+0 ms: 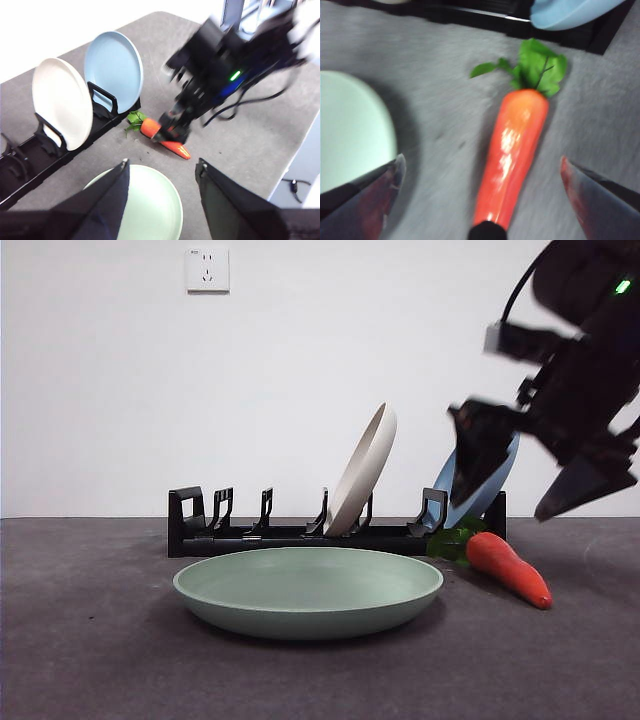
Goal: Take the green plate from the plate rack,put the plate on the table,take the carrot from the table,put the carrot in the plate
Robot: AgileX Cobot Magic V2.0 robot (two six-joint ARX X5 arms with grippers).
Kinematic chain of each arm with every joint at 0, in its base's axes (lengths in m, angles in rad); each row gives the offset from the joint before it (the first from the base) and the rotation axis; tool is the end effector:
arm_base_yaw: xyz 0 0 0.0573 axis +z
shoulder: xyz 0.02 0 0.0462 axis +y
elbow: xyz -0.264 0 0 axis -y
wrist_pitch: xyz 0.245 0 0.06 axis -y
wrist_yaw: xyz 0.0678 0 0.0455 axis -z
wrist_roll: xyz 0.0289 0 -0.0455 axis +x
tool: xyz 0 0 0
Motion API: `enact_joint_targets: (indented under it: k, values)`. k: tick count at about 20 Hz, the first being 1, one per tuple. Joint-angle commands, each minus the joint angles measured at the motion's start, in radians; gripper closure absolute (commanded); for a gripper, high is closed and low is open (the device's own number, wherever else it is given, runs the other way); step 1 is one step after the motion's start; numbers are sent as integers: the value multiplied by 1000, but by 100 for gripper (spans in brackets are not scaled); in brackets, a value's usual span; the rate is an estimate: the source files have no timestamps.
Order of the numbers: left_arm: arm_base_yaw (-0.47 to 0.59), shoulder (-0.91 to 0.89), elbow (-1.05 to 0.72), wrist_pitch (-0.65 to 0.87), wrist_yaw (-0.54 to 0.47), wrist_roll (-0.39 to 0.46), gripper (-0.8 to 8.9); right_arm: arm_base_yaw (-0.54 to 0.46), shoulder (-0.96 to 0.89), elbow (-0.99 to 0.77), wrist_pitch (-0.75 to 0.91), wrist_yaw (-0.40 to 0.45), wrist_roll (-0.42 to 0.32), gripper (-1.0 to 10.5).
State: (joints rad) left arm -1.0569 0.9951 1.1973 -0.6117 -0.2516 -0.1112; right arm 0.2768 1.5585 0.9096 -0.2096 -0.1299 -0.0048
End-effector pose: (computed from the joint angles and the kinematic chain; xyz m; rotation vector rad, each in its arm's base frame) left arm 0.1007 -0.1638 0.3948 0.1517 0.3767 -0.7725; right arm 0.2984 0.0887 0.1942 -0.0679 0.8609 0.3834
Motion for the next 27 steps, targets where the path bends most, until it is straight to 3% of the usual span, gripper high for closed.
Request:
enact_joint_targets:
  k: [1,9,15,19,22,27]
  values:
    - [-4,-28,-3,-23,26,-53,585,7,57,1,53,47,15,353]
    - [-4,-47,-3,-47,51,-74,585,9,177,1,128,71,55,497]
    - [-4,-47,-3,-48,47,-73,585,9,197,1,132,50,60,940]
    - [-4,-47,-3,-48,44,-73,585,14,149,1,121,51,60,963]
    - [-4,-47,-3,-48,43,-72,585,53,7,1,47,19,68,963]
    - [-4,-47,-3,-48,44,-72,585,291,-69,1,28,-18,104,963]
